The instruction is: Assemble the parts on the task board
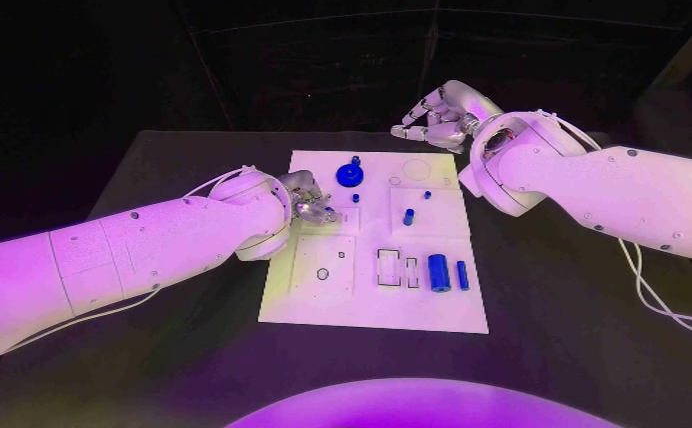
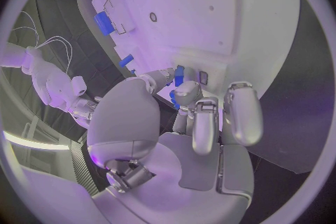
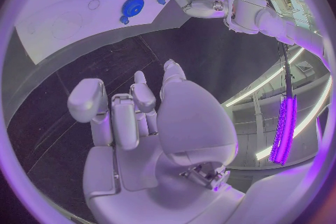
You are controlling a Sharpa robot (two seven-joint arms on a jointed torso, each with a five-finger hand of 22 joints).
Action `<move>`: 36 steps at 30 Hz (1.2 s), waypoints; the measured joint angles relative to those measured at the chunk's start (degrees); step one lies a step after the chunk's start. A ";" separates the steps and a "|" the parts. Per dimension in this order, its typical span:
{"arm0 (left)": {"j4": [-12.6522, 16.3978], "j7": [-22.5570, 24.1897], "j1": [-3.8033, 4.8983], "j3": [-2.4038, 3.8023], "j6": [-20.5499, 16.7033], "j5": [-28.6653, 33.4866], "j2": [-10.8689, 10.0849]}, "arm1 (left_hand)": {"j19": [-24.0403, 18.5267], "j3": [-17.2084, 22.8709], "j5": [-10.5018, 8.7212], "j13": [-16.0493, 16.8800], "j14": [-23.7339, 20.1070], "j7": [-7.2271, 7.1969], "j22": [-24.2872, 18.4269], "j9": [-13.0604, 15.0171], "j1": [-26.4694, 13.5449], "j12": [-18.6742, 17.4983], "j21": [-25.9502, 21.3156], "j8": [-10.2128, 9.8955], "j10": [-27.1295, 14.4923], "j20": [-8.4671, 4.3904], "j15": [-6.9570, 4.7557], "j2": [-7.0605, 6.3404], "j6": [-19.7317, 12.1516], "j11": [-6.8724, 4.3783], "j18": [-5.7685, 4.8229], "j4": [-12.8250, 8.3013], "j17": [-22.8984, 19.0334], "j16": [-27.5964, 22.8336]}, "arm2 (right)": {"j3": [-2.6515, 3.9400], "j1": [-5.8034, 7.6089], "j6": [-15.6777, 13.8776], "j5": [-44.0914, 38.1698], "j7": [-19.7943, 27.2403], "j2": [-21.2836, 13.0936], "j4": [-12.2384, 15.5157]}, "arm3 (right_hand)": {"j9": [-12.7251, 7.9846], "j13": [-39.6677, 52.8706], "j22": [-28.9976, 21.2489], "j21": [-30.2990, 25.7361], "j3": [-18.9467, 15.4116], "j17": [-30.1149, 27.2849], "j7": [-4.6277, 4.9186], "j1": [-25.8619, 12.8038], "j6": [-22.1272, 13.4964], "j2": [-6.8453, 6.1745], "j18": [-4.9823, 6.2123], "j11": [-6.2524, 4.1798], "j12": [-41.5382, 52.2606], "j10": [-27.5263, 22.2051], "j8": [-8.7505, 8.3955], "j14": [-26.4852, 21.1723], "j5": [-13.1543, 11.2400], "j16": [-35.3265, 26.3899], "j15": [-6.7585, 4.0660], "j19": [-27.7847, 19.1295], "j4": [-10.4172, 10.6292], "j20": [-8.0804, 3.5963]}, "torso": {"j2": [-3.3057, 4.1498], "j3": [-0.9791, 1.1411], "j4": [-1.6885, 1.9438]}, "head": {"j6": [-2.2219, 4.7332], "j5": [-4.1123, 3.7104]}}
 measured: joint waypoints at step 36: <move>-0.24 0.01 -0.10 -0.22 0.04 -0.13 0.06 | 0.00 -6.52 0.01 2.56 0.00 -1.54 0.00 -1.63 -6.99 2.67 0.67 -0.36 1.21 0.00 0.00 1.29 3.39 -0.82 0.00 1.79 0.00 0.00 | 0.00 0.00 0.03 0.02 -0.24 0.36 -0.70 | 0.01 0.15 0.01 0.00 0.02 0.03 0.00 0.00 0.00 0.00 0.00 0.00 0.00 0.00 0.00 0.00 0.00 0.01 0.00 0.00 -0.01 0.00 | -0.02 -0.01 -0.01 | -0.27 -0.19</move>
